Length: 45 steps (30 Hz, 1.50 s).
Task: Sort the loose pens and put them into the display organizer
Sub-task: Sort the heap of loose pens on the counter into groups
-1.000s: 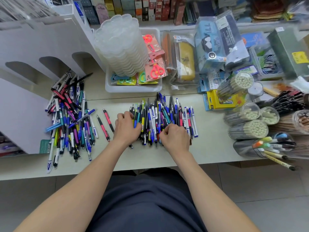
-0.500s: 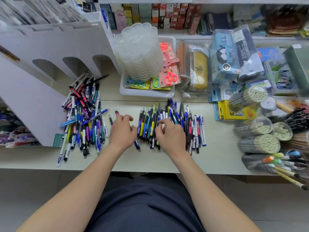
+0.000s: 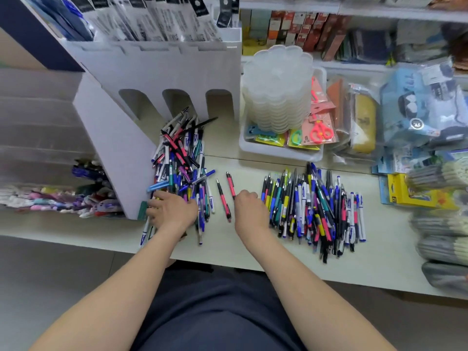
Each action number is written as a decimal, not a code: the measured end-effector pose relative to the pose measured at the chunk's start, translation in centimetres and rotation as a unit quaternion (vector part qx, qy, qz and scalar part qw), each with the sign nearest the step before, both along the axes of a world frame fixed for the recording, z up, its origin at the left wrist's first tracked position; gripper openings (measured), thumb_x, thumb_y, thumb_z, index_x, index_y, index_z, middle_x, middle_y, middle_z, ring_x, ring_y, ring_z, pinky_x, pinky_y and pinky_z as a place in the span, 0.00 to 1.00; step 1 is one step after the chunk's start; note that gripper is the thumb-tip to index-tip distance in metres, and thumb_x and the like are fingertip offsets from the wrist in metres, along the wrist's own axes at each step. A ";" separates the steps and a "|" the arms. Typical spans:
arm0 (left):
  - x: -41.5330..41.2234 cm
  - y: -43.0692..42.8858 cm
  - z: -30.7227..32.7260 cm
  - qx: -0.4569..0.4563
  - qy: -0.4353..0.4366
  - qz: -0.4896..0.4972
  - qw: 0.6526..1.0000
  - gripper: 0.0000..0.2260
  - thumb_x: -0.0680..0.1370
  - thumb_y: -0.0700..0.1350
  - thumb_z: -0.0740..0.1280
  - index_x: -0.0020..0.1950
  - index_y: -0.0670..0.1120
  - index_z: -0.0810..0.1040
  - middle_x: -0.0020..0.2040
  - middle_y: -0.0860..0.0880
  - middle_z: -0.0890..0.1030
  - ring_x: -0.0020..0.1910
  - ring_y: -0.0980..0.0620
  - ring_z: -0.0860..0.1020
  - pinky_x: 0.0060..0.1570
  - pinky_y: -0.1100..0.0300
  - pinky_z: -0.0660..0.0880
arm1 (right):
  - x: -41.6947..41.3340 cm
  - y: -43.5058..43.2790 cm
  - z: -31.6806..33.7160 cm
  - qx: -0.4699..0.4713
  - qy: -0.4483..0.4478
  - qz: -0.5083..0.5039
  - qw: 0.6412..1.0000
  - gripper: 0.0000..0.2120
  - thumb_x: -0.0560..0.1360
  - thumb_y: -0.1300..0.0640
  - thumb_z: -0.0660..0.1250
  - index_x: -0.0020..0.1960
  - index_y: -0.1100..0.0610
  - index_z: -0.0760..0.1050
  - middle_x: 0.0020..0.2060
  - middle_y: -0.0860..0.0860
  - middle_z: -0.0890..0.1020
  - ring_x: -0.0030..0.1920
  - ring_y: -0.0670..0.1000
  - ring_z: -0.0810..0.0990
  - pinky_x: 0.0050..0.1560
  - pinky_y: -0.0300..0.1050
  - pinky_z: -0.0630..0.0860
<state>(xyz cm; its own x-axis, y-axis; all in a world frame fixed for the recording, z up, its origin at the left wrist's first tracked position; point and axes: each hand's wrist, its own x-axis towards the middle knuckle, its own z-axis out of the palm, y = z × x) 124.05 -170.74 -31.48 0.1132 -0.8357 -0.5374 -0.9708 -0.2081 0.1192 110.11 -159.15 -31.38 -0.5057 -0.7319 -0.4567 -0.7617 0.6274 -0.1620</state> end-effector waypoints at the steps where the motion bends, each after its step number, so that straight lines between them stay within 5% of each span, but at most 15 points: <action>1: 0.3 -0.3 -0.2 0.014 0.003 0.001 1.000 0.50 0.77 0.60 0.71 0.82 0.34 0.46 0.79 0.30 0.57 0.76 0.27 0.60 0.72 0.36 0.67 | 0.5 -0.4 -0.5 0.020 0.024 0.000 1.000 0.14 0.79 0.71 0.65 0.64 0.64 0.74 0.57 0.58 0.81 0.55 0.58 0.85 0.47 0.50 0.81; 5: 0.8 -0.6 -0.7 0.039 -0.010 -0.041 0.998 0.50 0.77 0.62 0.70 0.84 0.38 0.43 0.79 0.29 0.55 0.76 0.28 0.58 0.74 0.35 0.63 | 1.1 -1.3 -2.0 0.056 0.084 -0.035 0.994 0.15 0.78 0.68 0.69 0.63 0.63 0.73 0.54 0.56 0.83 0.52 0.56 0.85 0.38 0.48 0.77; 12: 2.5 -1.2 -0.8 0.037 0.035 -0.084 0.995 0.38 0.77 0.53 0.69 0.77 0.41 0.50 0.74 0.34 0.56 0.69 0.31 0.63 0.68 0.37 0.68 | 0.9 -3.9 -3.0 -0.072 0.031 -0.106 0.991 0.12 0.83 0.60 0.61 0.64 0.64 0.74 0.58 0.60 0.79 0.56 0.61 0.79 0.54 0.53 0.77; 15: 2.6 -0.9 -0.5 0.050 0.074 -0.098 0.991 0.36 0.80 0.46 0.67 0.79 0.39 0.49 0.77 0.30 0.49 0.73 0.30 0.59 0.70 0.41 0.68 | 2.3 -4.7 -3.5 -0.116 -0.093 -0.171 0.974 0.22 0.81 0.47 0.62 0.66 0.64 0.72 0.60 0.60 0.73 0.57 0.61 0.72 0.59 0.55 0.73; 19: 2.3 -1.1 -0.1 0.068 0.154 -0.057 0.984 0.28 0.82 0.38 0.64 0.77 0.39 0.53 0.78 0.31 0.46 0.75 0.31 0.57 0.73 0.43 0.65 | 5.8 -4.7 -3.7 -0.155 -0.198 -0.174 0.952 0.31 0.72 0.43 0.65 0.69 0.61 0.68 0.59 0.58 0.71 0.61 0.60 0.70 0.66 0.57 0.72; 22: 2.8 -1.5 -0.2 0.080 0.203 -0.020 0.976 0.27 0.78 0.32 0.61 0.76 0.40 0.57 0.75 0.36 0.54 0.70 0.33 0.64 0.69 0.43 0.69 | 7.6 -4.1 -3.5 -0.130 -0.153 -0.215 0.956 0.50 0.71 0.36 0.66 0.83 0.61 0.53 0.73 0.58 0.64 0.72 0.61 0.63 0.72 0.59 0.66; 29: 3.5 -1.3 0.2 0.109 0.305 -0.011 0.946 0.35 0.75 0.30 0.55 0.82 0.49 0.60 0.73 0.47 0.65 0.69 0.46 0.69 0.76 0.46 0.67 | 9.3 -3.1 -3.8 -0.122 -0.149 -0.191 0.963 0.69 0.58 0.21 0.63 0.86 0.55 0.40 0.83 0.56 0.50 0.80 0.61 0.52 0.79 0.63 0.57; 33: 4.6 -1.9 -2.7 0.103 0.324 -0.069 0.938 0.33 0.74 0.37 0.59 0.76 0.60 0.68 0.70 0.54 0.76 0.71 0.49 0.73 0.73 0.42 0.72 | 9.0 -2.8 -4.5 -0.121 -0.120 -0.159 0.973 0.68 0.64 0.26 0.73 0.86 0.56 0.37 0.85 0.56 0.45 0.79 0.62 0.52 0.78 0.65 0.57; 36: 4.6 -1.7 0.2 0.108 0.325 -0.049 0.938 0.26 0.80 0.35 0.57 0.76 0.53 0.69 0.61 0.56 0.79 0.60 0.57 0.77 0.62 0.56 0.75 | 8.5 -2.2 -5.4 -0.122 -0.066 -0.127 0.982 0.62 0.71 0.28 0.70 0.86 0.57 0.39 0.85 0.57 0.48 0.78 0.64 0.57 0.75 0.64 0.61; 38: 4.7 -1.5 0.8 0.082 0.323 -0.023 0.943 0.23 0.82 0.36 0.58 0.77 0.48 0.67 0.61 0.54 0.77 0.55 0.58 0.76 0.54 0.62 0.72 | 8.2 -2.1 -5.7 -0.132 -0.047 -0.128 0.982 0.58 0.73 0.31 0.69 0.86 0.58 0.42 0.85 0.57 0.51 0.77 0.64 0.58 0.73 0.63 0.62; 42: 3.3 -1.6 1.2 0.084 0.301 0.037 0.949 0.31 0.81 0.38 0.58 0.84 0.44 0.55 0.79 0.43 0.62 0.75 0.40 0.66 0.73 0.48 0.65 | 8.2 -2.5 -5.7 -0.129 -0.036 -0.122 0.983 0.58 0.74 0.31 0.69 0.86 0.59 0.41 0.84 0.59 0.51 0.76 0.65 0.60 0.73 0.64 0.64; 45: 1.8 -2.1 1.7 0.107 0.300 0.062 0.946 0.33 0.81 0.34 0.55 0.86 0.41 0.52 0.81 0.42 0.58 0.66 0.42 0.71 0.68 0.48 0.71 | 8.5 -3.4 -5.6 -0.089 -0.026 -0.088 0.992 0.68 0.67 0.22 0.70 0.86 0.59 0.38 0.84 0.60 0.49 0.75 0.65 0.61 0.73 0.62 0.64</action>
<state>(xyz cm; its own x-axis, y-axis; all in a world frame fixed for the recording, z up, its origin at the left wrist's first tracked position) 125.88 -172.86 -29.79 -0.1755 -0.7003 -0.6919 -0.7080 -0.3986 0.5830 118.64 -162.54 -36.94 -0.6124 -0.7058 -0.3561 -0.6308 0.7078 -0.3180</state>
